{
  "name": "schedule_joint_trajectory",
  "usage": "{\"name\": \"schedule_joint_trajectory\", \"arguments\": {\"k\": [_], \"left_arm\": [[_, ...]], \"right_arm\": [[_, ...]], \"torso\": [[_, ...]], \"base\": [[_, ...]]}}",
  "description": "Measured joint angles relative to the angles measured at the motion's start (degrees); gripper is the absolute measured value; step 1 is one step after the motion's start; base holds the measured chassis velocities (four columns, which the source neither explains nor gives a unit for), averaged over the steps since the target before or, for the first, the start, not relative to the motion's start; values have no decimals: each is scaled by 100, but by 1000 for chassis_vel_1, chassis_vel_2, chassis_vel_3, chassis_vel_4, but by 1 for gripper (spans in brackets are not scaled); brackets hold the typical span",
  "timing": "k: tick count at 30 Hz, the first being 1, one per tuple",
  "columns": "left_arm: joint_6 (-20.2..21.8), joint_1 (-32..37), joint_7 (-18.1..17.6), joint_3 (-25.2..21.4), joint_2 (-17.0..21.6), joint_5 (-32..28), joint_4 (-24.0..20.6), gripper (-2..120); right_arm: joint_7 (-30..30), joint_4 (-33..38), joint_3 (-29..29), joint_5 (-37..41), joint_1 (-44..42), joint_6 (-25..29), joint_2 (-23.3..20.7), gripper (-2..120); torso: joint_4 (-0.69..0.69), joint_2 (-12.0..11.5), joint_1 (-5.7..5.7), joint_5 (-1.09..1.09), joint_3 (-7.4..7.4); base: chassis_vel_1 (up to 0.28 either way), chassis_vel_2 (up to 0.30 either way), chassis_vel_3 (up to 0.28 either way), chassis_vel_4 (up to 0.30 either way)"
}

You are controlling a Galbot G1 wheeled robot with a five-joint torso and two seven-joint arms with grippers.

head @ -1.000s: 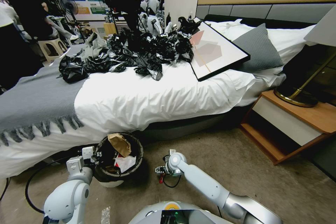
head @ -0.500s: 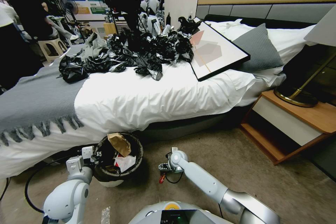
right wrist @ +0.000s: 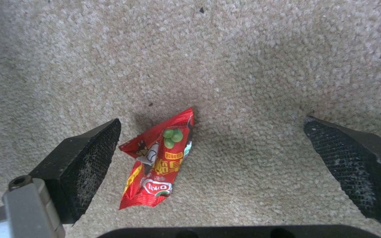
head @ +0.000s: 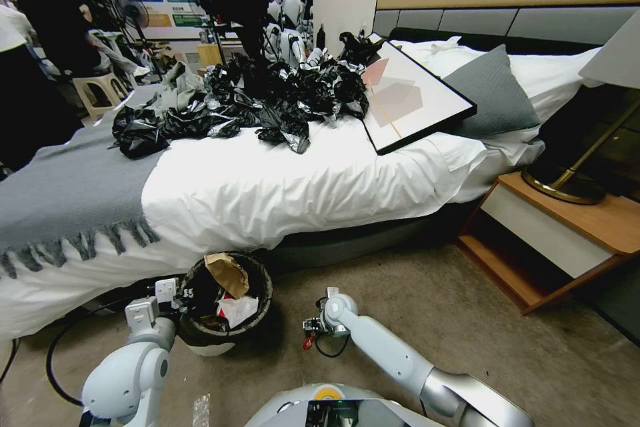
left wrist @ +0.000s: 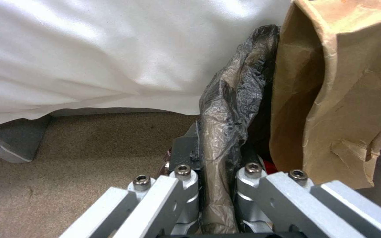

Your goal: Pick up the trash bin, then pick up the garbage from the floor and place it into the trash bin.

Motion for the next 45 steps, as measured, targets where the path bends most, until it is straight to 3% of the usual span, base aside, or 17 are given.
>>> {"name": "schedule_joint_trajectory", "arguments": {"k": [23, 37, 45], "left_arm": [[0, -16, 14, -3, -1, -1, 44, 3], [0, -88, 39, 34, -6, 71, 140, 3], [0, -96, 44, 58, -10, 123, 170, 3]], "right_arm": [[89, 65, -72, -140, -117, 8, 32, 100], [692, 743, -470, 656, 33, -21, -451, 100], [622, 600, -569, 560, 152, -19, -383, 100]], "torso": [[0, 0, 0, -1, 0], [-1, -1, 0, 0, 2], [-1, -1, 0, 0, 1]], "base": [[0, 0, 0, 0], [0, 0, 0, 0], [0, 0, 0, 0]]}}
